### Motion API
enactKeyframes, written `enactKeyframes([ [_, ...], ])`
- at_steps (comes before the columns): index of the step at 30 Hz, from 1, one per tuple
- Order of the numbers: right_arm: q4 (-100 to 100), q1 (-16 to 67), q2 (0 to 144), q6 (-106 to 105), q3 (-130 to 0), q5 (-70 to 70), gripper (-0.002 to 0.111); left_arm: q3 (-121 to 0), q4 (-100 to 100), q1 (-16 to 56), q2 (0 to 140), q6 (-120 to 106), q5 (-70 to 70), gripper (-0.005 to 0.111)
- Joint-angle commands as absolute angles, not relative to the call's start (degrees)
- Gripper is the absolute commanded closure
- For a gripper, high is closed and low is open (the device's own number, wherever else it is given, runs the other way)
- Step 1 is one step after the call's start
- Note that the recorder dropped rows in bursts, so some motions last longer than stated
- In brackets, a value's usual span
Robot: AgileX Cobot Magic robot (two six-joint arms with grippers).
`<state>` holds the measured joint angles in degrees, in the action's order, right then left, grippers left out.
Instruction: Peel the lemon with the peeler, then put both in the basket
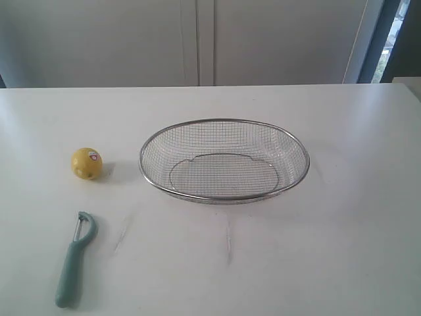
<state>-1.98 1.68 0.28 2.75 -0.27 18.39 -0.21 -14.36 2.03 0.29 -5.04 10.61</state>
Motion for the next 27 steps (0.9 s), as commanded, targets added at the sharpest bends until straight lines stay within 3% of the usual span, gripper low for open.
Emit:
enactKeyframes([
  [1,-2.08,1.68,0.0,2.3,0.0,17.93,0.108,0.0,-14.21,2.0,0.0,-5.06,10.34,0.107],
  [27,-2.31,1.68,0.0,2.31,0.0,12.03,0.108,0.0,-14.21,2.0,0.0,-5.06,10.34,0.107],
])
